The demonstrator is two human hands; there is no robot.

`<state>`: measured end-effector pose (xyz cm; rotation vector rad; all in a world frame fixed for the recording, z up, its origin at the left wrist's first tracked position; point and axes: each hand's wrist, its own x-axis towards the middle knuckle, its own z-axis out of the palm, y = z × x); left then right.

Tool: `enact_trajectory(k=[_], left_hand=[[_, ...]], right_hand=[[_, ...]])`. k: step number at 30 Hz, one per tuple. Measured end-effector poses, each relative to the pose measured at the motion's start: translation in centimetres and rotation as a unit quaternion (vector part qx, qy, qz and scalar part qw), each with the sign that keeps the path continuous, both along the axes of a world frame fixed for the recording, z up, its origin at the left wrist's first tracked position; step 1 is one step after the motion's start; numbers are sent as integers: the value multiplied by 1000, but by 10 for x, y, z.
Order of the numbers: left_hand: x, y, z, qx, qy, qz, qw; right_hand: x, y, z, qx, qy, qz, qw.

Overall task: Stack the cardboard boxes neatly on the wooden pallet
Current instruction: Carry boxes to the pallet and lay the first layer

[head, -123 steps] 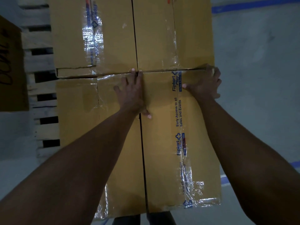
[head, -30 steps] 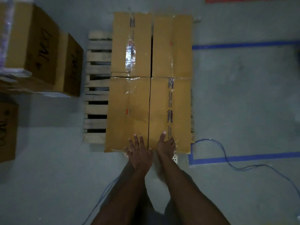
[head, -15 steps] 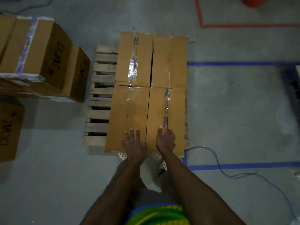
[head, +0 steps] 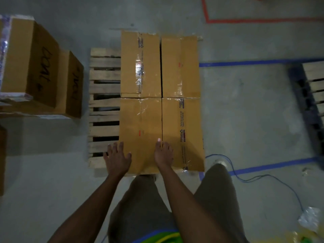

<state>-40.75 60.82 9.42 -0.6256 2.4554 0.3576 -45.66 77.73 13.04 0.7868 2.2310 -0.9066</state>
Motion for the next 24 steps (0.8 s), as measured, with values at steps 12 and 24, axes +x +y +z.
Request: enact_trajectory(k=[12, 24], left_hand=[[-187, 70, -93, 100, 121, -15, 988], [-373, 170, -318, 49, 278, 142, 949]], right_hand=[[-126, 35, -72, 55, 68, 199, 976], [-365, 154, -343, 246, 185, 171, 936]])
